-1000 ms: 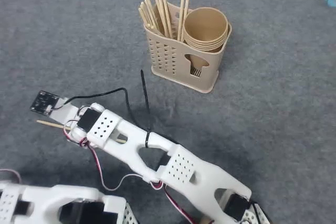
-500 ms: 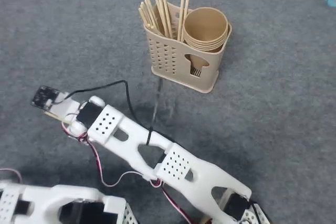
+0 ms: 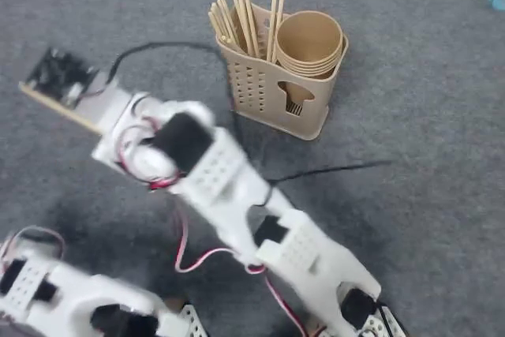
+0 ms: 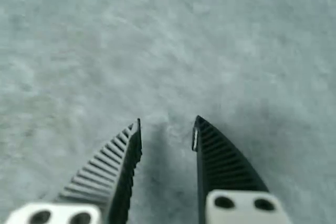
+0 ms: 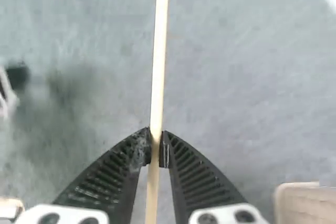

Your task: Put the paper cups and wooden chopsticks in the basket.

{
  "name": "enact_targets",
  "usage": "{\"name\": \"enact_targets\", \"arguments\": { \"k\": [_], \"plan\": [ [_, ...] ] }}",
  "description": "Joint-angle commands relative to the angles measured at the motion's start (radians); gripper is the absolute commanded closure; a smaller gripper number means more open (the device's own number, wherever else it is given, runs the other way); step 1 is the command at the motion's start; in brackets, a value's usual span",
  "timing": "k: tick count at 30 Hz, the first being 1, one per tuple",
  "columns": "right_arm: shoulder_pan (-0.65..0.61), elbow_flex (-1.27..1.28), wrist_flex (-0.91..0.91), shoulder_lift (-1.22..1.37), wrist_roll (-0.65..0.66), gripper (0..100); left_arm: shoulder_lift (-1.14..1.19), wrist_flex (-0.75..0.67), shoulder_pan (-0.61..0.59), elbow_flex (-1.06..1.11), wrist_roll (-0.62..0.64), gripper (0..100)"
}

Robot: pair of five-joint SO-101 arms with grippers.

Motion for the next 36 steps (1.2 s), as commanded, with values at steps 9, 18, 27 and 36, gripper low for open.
{"name": "enact_targets", "arguments": {
  "k": [9, 18, 27, 36],
  "plan": [
    [0.145, 0.196, 0.047, -0.406, -0.06, 99.2, -0.595, 0.264, 0.555, 0.117, -0.011, 85],
    [0.249, 0.747, 0.019, -0.753, -0.066, 99.1, -1.102, 0.489, 0.838, 0.305, -0.123, 85],
    [0.289, 1.049, -0.073, -0.989, -0.126, 99.1, -1.142, 0.526, 1.048, 0.343, -0.153, 85],
    [0.34, 1.574, -0.539, -1.218, -0.127, 99.1, -1.158, 0.577, 1.096, 0.325, -0.077, 85]
  ]
}}
